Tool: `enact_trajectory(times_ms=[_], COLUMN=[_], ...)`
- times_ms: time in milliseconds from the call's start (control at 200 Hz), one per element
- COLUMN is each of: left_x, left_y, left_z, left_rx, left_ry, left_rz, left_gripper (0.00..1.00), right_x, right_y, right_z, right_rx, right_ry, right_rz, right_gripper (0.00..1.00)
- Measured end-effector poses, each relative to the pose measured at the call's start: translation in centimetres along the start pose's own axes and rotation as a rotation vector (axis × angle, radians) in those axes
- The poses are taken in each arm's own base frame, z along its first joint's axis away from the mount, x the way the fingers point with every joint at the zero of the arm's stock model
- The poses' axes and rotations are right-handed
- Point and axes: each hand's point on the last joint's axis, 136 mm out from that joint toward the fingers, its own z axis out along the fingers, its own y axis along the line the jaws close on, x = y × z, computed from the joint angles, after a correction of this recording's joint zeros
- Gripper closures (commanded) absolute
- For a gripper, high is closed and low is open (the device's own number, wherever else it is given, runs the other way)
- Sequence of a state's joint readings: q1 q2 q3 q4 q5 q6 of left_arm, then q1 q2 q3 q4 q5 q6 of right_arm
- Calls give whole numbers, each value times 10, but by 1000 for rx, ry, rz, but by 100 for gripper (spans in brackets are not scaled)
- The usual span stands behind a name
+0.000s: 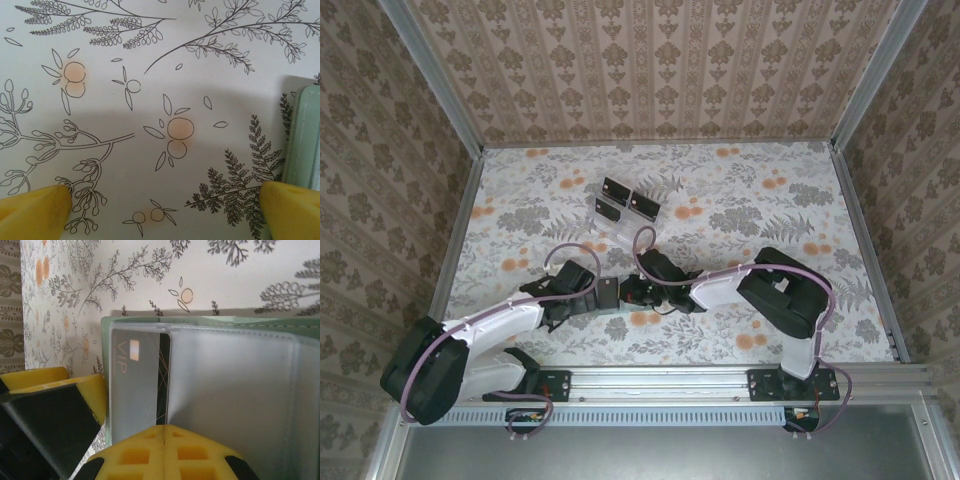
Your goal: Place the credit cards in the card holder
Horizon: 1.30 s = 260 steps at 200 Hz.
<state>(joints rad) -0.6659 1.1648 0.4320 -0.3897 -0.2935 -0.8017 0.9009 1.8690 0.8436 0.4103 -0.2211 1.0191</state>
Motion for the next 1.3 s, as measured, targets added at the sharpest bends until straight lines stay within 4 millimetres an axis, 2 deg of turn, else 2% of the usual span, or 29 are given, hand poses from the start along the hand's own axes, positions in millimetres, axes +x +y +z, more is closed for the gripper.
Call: enact_trajectory(times_ms=[270,335,435,545,685,940,1070,1300], left_x=[0,-1,-2,-4,-9,-22,-28,-36], left_y=[0,0,-1,-2,-1,-2,-10,-42], left_z=[0,0,-2,-7,-17,-34,-38,-38], left_rx=[-2,0,11,29,50,79,123,262], left_ry=[-2,-3,-8,-20,-47,-87,-102,-106], left_rz=[-7,-9,-16,-25,-40,-68,-67,-48], left_gripper=[0,0,0,0,0,0,0,0], right_x=[-1,-1,0,-1,-6,-15,-21,-28], right_y=[5,6,5,8,13,14,6,-16], right_z=[4,4,4,1,-12,-40,-59,-83], right_rx=[-8,-9,-5,-13,-31,-25,20,170], right_ry=[11,17,22,18,-3,-48,-82,-129], right_rz=[0,-4,-20,-28,-45,-72,-87,-159], right_gripper=[98,90,70,59,56,55,54,43])
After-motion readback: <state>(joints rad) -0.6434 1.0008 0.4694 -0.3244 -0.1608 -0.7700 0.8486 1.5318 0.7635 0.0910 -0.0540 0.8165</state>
